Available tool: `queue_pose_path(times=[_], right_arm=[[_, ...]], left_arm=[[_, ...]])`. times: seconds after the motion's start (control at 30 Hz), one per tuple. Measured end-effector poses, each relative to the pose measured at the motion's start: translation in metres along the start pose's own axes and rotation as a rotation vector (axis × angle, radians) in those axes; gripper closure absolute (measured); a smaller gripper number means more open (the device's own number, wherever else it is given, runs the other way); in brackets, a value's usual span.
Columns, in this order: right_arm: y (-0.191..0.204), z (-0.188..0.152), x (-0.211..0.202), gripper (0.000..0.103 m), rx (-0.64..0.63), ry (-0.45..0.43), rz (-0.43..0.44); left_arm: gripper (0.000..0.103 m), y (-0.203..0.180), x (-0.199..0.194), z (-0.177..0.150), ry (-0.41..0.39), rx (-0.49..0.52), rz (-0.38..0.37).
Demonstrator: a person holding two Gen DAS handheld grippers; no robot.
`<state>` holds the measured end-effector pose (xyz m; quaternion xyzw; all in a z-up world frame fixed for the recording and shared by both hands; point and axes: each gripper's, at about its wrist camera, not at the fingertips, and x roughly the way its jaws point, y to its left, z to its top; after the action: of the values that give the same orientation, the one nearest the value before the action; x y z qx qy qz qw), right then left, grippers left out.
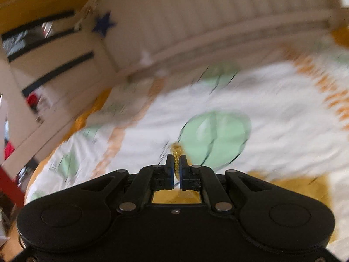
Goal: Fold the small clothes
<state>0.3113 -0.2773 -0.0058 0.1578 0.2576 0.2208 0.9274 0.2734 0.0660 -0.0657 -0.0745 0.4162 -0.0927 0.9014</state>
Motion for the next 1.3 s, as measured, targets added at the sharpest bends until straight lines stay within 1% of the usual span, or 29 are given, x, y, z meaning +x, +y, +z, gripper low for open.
queue_pose_path(times=[0.13,0.23,0.33,0.37,0.4,0.43,0.47,0.5,0.53,0.57,0.7,0.77,0.9,0.97,1.0,1.07,1.13,1.2,1.3], right_arm=[[0.028,-0.038,0.045,0.093,-0.035,0.088,0.017],[0.038,-0.062,0.059,0.093,-0.036,0.136,0.020],[0.046,-0.078,0.070,0.091,-0.064,0.156,0.006],[0.047,-0.083,0.071,0.085,-0.076,0.161,0.005],[0.048,-0.087,0.070,0.081,-0.087,0.161,0.009],[0.050,-0.092,0.070,0.081,-0.095,0.158,0.011],[0.052,-0.096,0.072,0.078,-0.100,0.156,0.013],[0.051,-0.098,0.069,0.070,-0.105,0.152,0.010],[0.050,-0.099,0.064,0.052,-0.110,0.143,0.009],[0.049,-0.100,0.060,0.041,-0.120,0.133,0.006],[0.044,-0.106,0.035,0.037,-0.226,0.089,-0.041],[0.039,-0.109,0.023,0.028,-0.277,0.083,-0.070],[0.021,-0.118,0.001,0.020,-0.347,0.094,-0.132],[0.011,-0.123,-0.009,0.014,-0.354,0.097,-0.146],[0.006,-0.126,-0.014,0.013,-0.356,0.093,-0.153],[-0.001,-0.132,-0.022,0.007,-0.360,0.084,-0.169],[-0.007,-0.137,-0.026,0.003,-0.354,0.077,-0.179],[-0.011,-0.138,-0.026,0.003,-0.325,0.075,-0.176],[-0.015,-0.135,-0.025,0.003,-0.241,0.077,-0.141]], left_arm=[[0.019,0.018,-0.002,-0.002,0.008,-0.031,0.012],[0.019,0.028,-0.005,-0.004,0.016,-0.048,0.016],[0.019,0.034,-0.006,-0.004,0.021,-0.061,0.013],[0.019,0.035,-0.006,-0.004,0.023,-0.064,0.012],[0.019,0.034,-0.005,-0.003,0.024,-0.067,0.009],[0.019,0.034,-0.005,-0.003,0.026,-0.068,0.006],[0.019,0.032,-0.005,-0.001,0.027,-0.071,0.002],[0.019,0.032,-0.005,-0.001,0.027,-0.073,-0.003],[0.019,0.029,-0.004,0.001,0.027,-0.073,-0.009],[0.019,0.026,-0.003,0.002,0.029,-0.073,-0.014],[0.019,0.008,0.006,0.009,0.039,-0.059,-0.045],[0.019,-0.005,0.014,0.013,0.052,-0.049,-0.068],[0.019,-0.029,0.034,0.019,0.085,-0.042,-0.106],[0.019,-0.041,0.046,0.021,0.101,-0.043,-0.114],[0.020,-0.045,0.051,0.022,0.109,-0.048,-0.115],[0.020,-0.053,0.063,0.023,0.129,-0.065,-0.120],[0.020,-0.058,0.072,0.024,0.151,-0.084,-0.125],[0.020,-0.063,0.081,0.025,0.164,-0.099,-0.116],[0.022,-0.069,0.087,0.026,0.160,-0.086,-0.103]])
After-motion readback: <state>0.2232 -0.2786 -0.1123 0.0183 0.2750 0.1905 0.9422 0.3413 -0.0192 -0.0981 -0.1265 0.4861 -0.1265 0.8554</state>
